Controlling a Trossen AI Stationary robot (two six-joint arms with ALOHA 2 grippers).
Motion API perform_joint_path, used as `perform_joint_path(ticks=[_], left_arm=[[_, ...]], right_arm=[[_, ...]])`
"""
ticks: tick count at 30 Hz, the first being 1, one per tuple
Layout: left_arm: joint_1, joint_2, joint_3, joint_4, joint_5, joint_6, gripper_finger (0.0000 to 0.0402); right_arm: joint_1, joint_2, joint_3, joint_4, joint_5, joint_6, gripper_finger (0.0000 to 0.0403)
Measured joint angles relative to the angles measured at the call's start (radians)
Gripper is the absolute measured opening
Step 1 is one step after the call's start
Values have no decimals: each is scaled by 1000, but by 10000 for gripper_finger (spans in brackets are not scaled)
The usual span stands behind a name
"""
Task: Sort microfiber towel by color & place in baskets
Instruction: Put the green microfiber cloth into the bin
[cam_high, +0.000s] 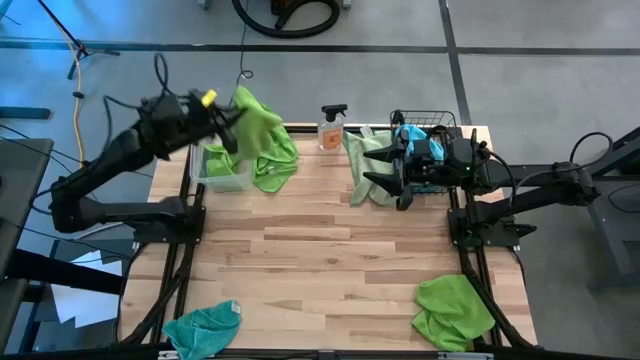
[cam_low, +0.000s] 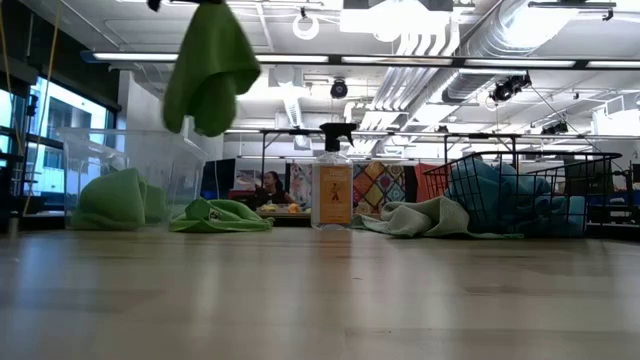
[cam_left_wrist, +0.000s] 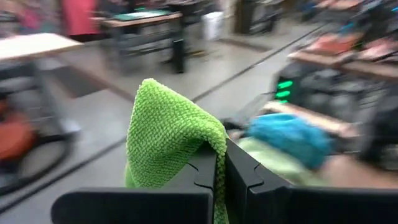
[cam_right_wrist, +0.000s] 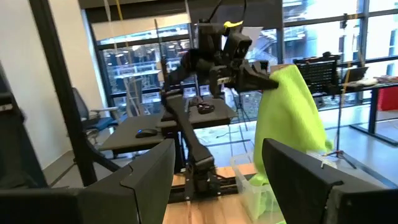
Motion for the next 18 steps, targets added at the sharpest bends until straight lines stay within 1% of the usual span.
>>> perform_joint_path(ticks=[5,9,12,15,16,18], left_arm=[[166,97,168,-262,-5,139,0],[283,197,255,-468,-5,249,0],[333,263,269,-570,-7,361,0],[358,321,270,-669,-15,459,0],[362,339,270,-710,-39,486,0],[367,379,270,-793,-117,526,0]], right_arm=[[-3,0,0,0,14,9,240],[-3,0,0,0,14,36,240],[-3,0,0,0,14,54,240],[-3,0,0,0,14,55,240],[-2,0,0,0,14,56,240],[-2,0,0,0,14,59,240]])
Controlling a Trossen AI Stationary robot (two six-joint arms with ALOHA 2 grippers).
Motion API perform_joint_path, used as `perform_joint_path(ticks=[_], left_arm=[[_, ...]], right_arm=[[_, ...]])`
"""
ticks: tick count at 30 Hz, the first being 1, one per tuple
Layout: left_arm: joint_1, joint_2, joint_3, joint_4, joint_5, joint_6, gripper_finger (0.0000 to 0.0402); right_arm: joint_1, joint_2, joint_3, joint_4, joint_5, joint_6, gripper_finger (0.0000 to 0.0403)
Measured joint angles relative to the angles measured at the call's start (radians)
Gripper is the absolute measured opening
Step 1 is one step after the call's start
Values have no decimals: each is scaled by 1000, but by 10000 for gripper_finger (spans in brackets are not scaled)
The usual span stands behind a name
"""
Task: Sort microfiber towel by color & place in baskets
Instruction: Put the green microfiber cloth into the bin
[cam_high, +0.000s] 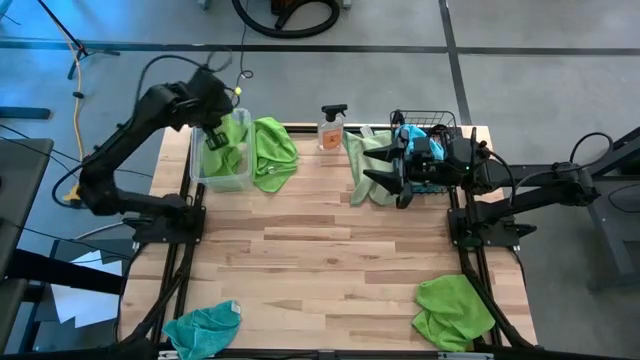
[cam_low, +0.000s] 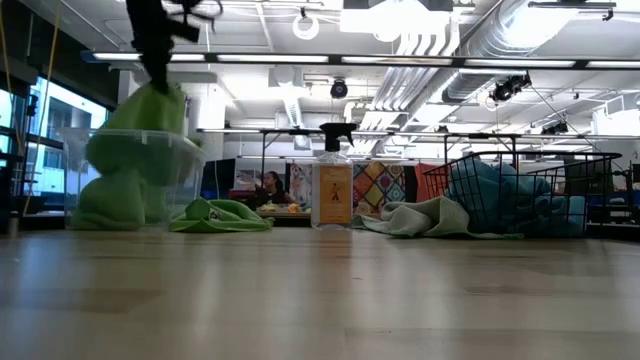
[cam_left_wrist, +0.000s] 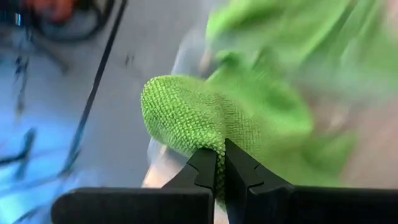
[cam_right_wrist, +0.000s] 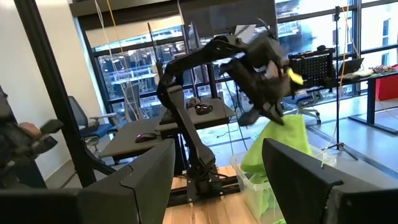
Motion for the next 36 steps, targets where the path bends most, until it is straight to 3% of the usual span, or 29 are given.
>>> perform_joint_path(ticks=[3,6,15,19,36], left_arm=[[1,58,0,-80,-99,13,0],[1,110,0,-95,-123,8,0],[6,250,0,-101,-12,104,0],[25,286,-19,-101,102,140,0],[66,309,-333,122,110,155,0]], right_arm=[[0,4,0,2,0,2,240],[0,14,0,4,0,-3,240],[1,59,-1,-5,-5,22,240],[1,72,-1,-5,-5,61,240],[16,78,-1,-3,-14,129,240]])
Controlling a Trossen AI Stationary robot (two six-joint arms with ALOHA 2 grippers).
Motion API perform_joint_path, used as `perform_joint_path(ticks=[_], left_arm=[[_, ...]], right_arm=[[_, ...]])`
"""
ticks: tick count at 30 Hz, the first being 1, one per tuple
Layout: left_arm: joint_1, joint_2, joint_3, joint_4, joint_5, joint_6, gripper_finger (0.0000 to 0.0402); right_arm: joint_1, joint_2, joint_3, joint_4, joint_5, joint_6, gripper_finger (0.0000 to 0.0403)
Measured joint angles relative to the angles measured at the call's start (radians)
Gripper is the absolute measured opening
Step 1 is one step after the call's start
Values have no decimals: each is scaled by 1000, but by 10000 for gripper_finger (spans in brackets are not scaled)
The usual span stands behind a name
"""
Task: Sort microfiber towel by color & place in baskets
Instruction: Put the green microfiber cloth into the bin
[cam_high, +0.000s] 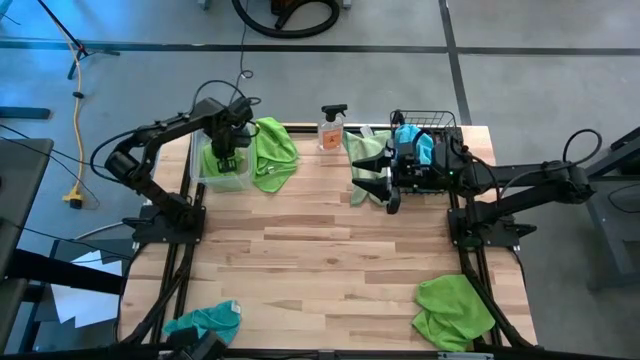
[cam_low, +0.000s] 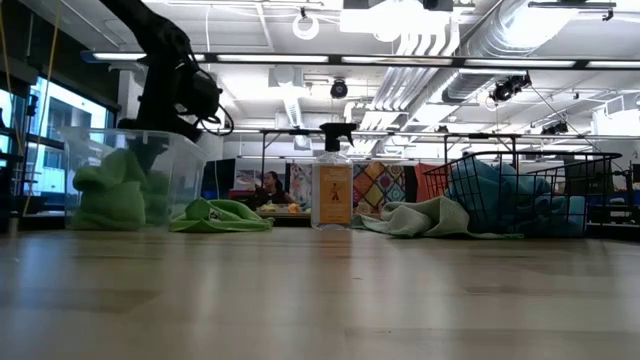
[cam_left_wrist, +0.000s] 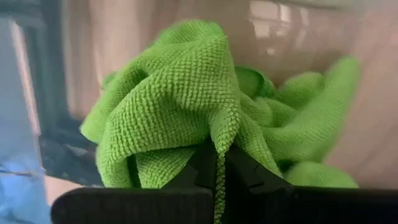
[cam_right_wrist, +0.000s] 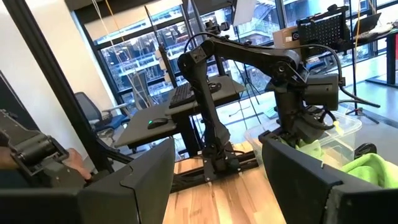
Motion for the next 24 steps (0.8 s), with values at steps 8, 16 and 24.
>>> perform_joint_path(ticks=[8,16,24], left_arm=[[-1,-3,-13,8,0,8,9],[-2,-2,-11,-17,0,-33,97],[-1,2,71,-134,-21,-99,211]], right_arm=[[0,0,0,0,0,26,240],[0,0,0,0,10,42,240],[0,0,0,0,10,41,240]])
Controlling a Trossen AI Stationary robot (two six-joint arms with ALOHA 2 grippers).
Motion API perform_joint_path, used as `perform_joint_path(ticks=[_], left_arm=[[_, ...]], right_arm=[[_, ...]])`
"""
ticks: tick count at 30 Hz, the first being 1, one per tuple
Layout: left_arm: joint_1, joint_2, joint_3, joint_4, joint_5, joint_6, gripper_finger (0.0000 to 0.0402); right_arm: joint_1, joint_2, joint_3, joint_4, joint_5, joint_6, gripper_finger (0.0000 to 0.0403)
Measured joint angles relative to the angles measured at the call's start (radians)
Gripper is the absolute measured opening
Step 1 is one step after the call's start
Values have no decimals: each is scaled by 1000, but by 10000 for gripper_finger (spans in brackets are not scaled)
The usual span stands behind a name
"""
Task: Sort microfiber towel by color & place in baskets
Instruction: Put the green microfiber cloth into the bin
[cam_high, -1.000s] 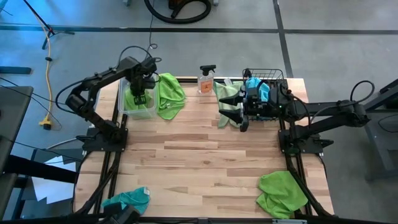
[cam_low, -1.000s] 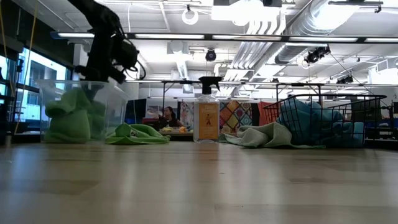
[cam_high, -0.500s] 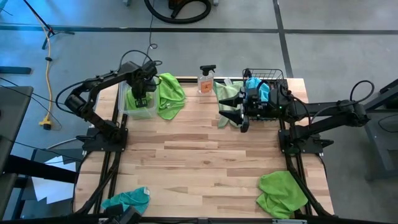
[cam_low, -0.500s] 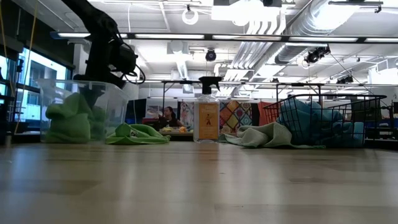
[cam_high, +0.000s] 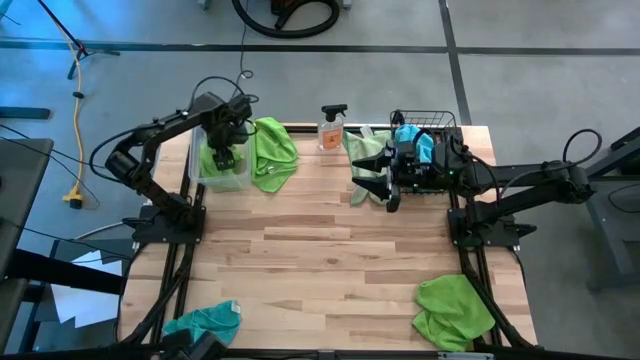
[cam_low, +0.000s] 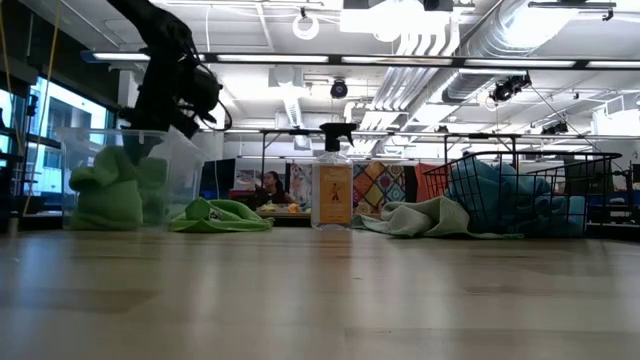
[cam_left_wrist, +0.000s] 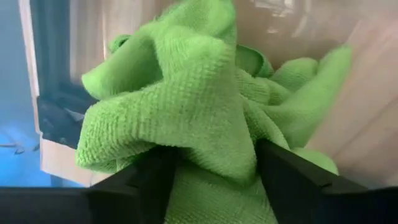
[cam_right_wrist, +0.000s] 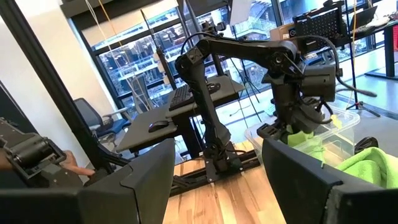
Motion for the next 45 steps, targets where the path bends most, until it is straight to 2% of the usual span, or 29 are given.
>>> perform_joint_path(ticks=[5,13,19,22,28,31,36,40,45], left_arm=[[-2,1,62,-64,13,-21,243],[-1,0,200,-109,-3,-89,246],[-1,-1,364,-107,21,-198,246],[-3,-31,435,-69,122,-272,246],[-52,-170,455,140,459,-426,246],[-109,-242,455,259,570,-495,246],[-275,-341,455,449,582,-566,246],[-436,-379,455,584,539,-595,246],[-634,-390,410,727,404,-600,246]], right_arm=[[0,0,0,0,0,-19,240],[0,0,0,0,0,-26,240],[0,0,0,0,-4,-27,240],[0,0,0,0,-5,-27,240],[0,0,0,0,-8,-43,240],[0,0,0,7,-8,-80,240],[0,0,0,86,-8,-164,240],[0,0,1,195,-8,-201,240],[0,0,1,293,-8,-201,240]])
